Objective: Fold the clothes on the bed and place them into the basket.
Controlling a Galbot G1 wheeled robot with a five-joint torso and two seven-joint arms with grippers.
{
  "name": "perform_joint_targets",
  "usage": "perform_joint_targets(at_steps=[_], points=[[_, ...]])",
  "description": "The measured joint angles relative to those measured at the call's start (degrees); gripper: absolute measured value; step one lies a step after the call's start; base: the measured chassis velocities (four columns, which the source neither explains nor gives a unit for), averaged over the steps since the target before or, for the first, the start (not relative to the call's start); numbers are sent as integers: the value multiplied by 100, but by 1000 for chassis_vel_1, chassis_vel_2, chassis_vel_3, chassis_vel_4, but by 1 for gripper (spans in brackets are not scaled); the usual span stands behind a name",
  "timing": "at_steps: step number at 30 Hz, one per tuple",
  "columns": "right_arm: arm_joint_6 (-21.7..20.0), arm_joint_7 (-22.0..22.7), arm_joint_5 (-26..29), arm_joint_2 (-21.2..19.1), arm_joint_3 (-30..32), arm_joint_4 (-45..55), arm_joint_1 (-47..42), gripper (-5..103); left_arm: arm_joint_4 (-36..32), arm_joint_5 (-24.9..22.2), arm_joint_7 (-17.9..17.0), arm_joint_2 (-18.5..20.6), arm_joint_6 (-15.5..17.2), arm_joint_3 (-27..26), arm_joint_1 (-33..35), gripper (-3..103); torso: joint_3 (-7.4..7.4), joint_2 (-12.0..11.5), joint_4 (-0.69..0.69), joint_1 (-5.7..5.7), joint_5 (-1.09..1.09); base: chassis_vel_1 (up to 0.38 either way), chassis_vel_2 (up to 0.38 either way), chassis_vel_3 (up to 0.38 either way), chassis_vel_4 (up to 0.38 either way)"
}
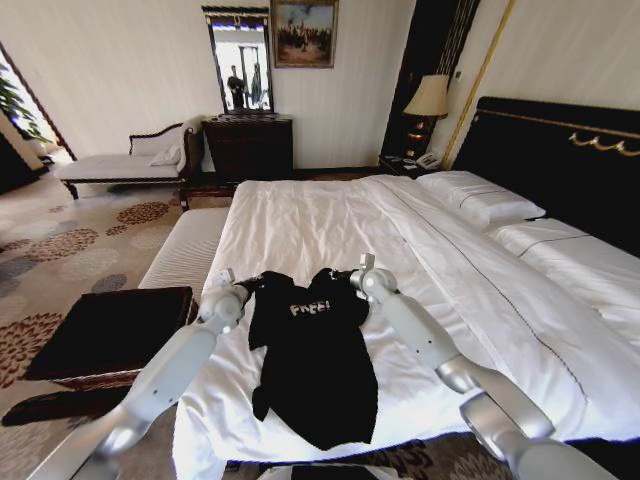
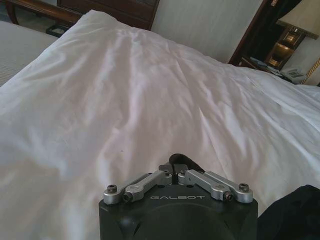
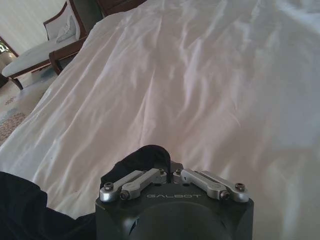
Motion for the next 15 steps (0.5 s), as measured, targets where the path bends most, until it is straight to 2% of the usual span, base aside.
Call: perform_joint_targets(at_steps=[2, 8, 15], points=[[104, -12, -142, 88, 36, -338, 110, 1, 527, 137, 72, -204, -31, 58, -242, 0, 0, 0, 1, 0, 2, 0, 0, 0, 0], [163, -64, -190, 99, 132, -765, 292, 1, 1327, 352, 200, -451, -92, 195, -670, 0, -1, 1, 5, -2, 1, 0, 0, 0, 0], [236, -168, -315, 68, 209, -969, 303, 1, 1832, 469, 300, -642, -108, 350, -1038, 0, -1, 0, -1, -1, 1, 0, 0, 0, 0]])
